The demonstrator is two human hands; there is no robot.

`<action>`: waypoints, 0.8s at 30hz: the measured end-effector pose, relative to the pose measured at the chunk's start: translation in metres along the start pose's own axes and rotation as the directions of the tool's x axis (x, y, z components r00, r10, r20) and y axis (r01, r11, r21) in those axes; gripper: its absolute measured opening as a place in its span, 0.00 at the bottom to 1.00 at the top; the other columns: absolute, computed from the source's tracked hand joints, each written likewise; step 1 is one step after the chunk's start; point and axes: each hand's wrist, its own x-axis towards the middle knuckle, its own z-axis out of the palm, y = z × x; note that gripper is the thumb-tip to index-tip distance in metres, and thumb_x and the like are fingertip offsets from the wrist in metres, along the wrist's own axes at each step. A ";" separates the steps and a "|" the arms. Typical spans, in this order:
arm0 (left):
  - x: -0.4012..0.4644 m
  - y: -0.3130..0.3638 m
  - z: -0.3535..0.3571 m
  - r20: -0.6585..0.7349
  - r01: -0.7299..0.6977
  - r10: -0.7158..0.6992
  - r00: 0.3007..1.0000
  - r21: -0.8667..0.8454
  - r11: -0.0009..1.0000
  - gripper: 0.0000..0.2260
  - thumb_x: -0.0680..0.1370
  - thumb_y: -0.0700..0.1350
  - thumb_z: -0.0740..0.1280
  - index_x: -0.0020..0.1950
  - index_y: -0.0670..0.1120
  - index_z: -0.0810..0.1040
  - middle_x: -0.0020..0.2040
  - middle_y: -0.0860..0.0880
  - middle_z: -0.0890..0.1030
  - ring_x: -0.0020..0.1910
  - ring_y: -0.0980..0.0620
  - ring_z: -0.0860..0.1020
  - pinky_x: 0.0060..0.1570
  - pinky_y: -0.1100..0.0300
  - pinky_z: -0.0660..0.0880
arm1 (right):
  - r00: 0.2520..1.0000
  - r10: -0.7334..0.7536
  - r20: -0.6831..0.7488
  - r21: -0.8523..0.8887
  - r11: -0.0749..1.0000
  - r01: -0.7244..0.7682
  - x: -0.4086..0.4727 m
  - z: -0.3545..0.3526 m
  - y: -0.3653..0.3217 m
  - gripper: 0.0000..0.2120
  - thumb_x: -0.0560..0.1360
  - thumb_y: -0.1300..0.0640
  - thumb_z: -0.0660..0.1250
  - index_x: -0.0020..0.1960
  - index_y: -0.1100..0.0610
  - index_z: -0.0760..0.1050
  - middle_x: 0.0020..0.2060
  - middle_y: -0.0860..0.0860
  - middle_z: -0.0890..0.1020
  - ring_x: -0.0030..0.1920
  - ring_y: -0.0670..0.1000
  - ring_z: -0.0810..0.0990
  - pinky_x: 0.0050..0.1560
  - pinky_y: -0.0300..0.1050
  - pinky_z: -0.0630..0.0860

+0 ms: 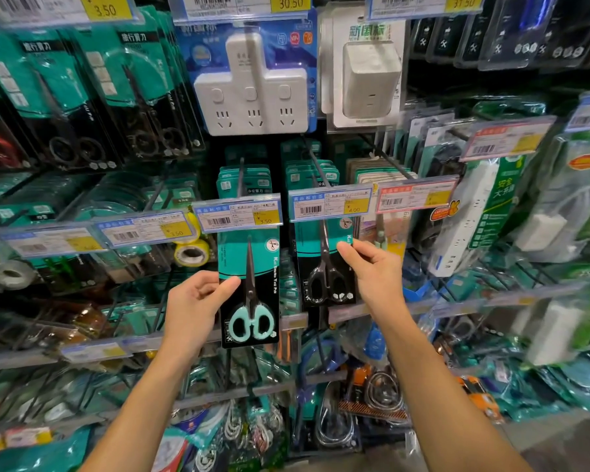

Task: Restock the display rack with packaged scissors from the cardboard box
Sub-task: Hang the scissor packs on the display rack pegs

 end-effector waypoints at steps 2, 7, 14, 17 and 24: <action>0.001 -0.001 0.000 -0.001 0.002 -0.002 1.000 -0.019 1.000 0.04 0.74 0.48 0.74 0.41 0.56 0.84 0.41 0.51 0.86 0.42 0.55 0.84 0.47 0.57 0.79 | 1.000 0.000 -0.013 -0.065 0.998 0.000 0.005 0.002 0.003 0.10 0.75 0.56 0.72 0.38 0.44 0.84 0.31 0.48 0.83 0.31 0.46 0.77 0.38 0.32 0.73; 0.002 -0.002 0.000 -0.016 0.021 -0.022 1.000 -0.073 0.997 0.03 0.74 0.46 0.74 0.41 0.52 0.85 0.41 0.49 0.87 0.44 0.50 0.85 0.48 0.54 0.79 | 0.996 0.008 -0.090 -0.117 0.993 -0.018 0.026 0.011 0.011 0.08 0.74 0.53 0.73 0.51 0.54 0.85 0.37 0.39 0.85 0.40 0.35 0.81 0.44 0.32 0.76; 0.003 -0.004 0.007 -0.023 -0.060 0.058 0.998 -0.071 0.996 0.07 0.75 0.44 0.73 0.39 0.54 0.84 0.39 0.53 0.87 0.39 0.61 0.84 0.38 0.72 0.76 | 0.985 -0.035 -0.168 -0.280 0.960 -0.013 0.041 0.025 0.014 0.19 0.75 0.49 0.71 0.58 0.63 0.81 0.49 0.56 0.85 0.50 0.50 0.81 0.54 0.45 0.76; 0.004 -0.007 0.010 -0.022 -0.074 0.073 0.997 -0.070 0.995 0.08 0.75 0.44 0.74 0.37 0.55 0.84 0.38 0.54 0.86 0.38 0.62 0.83 0.38 0.72 0.76 | 0.979 -0.062 -0.193 -0.331 0.944 -0.006 0.043 0.031 0.013 0.18 0.76 0.50 0.71 0.58 0.63 0.81 0.50 0.57 0.85 0.53 0.52 0.82 0.57 0.45 0.75; 0.009 -0.012 0.009 -0.012 -0.077 0.077 0.997 -0.041 0.996 0.06 0.74 0.47 0.75 0.39 0.56 0.84 0.37 0.53 0.85 0.39 0.59 0.82 0.45 0.60 0.76 | 0.973 -0.043 -0.228 -0.283 0.959 -0.024 0.046 0.038 0.006 0.16 0.75 0.54 0.72 0.56 0.65 0.81 0.40 0.48 0.82 0.49 0.52 0.80 0.48 0.32 0.70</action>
